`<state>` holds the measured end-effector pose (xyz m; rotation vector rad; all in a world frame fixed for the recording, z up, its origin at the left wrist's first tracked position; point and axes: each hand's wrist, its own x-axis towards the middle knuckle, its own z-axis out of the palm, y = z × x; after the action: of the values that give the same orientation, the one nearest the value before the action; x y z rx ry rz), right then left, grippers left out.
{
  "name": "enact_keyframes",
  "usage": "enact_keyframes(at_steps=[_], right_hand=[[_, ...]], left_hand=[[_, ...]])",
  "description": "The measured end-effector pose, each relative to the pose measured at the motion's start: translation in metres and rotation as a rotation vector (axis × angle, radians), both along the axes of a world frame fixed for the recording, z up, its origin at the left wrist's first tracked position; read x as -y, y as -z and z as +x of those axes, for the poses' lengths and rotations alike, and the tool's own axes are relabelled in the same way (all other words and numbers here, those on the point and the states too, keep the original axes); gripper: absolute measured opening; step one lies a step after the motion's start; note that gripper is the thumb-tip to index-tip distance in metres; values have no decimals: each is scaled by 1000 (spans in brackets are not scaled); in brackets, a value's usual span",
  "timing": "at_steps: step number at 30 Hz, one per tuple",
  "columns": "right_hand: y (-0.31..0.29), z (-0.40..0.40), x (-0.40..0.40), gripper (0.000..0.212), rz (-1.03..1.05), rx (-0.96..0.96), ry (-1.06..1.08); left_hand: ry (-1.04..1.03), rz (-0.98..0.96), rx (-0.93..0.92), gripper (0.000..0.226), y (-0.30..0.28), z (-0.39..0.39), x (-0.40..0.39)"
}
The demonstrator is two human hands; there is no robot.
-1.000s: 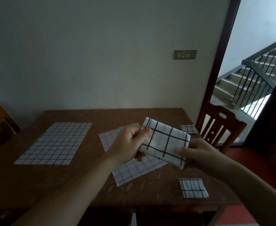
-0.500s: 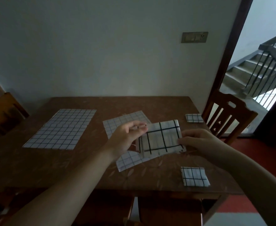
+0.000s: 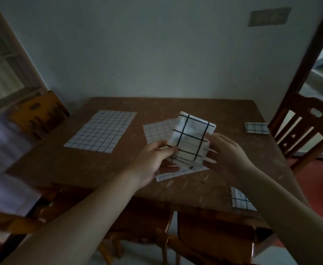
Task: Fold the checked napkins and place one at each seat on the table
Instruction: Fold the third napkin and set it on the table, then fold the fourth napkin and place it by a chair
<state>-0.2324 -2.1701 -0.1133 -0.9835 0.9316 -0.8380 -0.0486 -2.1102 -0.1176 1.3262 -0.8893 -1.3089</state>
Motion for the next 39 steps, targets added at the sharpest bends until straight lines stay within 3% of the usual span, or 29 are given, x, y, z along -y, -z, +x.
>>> enact_keyframes(at_steps=[3, 5, 9, 11, 14, 17, 19, 23, 25, 29, 34, 39], right_hand=[[9, 24, -14, 19, -96, -95, -166], [16, 39, -16, 14, -203, -212, -156], [21, 74, -15, 13, -399, -560, -280], [24, 97, -12, 13, -422, -650, -278], [44, 136, -11, 12, -203, -472, -191], [80, 171, -15, 33, 47, -344, -209], [106, 188, -14, 42, 148, -304, -61], [147, 206, -3, 40, 91, -499, 178], [164, 212, 4, 33, 34, -610, 193], [205, 219, 19, 29, 28, -780, 177], [251, 224, 32, 28, 27, -909, 69], [268, 233, 45, 16, -88, -1036, -49]], left_hand=[[-45, 19, -44, 17, 7, 15, -6], [-43, 50, -23, 21, 13, 32, -7], [-24, 39, 44, 32, 27, 78, -10], [-41, 25, 63, 20, 39, 105, -11], [-79, 75, -20, 10, 63, 146, -13], [-127, 164, -138, 22, 96, 183, -13], [-95, 256, -143, 26, 117, 198, -14], [-19, 391, 38, 12, 147, 210, -5], [-29, 430, 81, 20, 163, 213, 6], [4, 457, 252, 12, 198, 218, 21], [36, 460, 556, 21, 237, 228, 40], [-11, 432, 699, 15, 261, 233, 49]])
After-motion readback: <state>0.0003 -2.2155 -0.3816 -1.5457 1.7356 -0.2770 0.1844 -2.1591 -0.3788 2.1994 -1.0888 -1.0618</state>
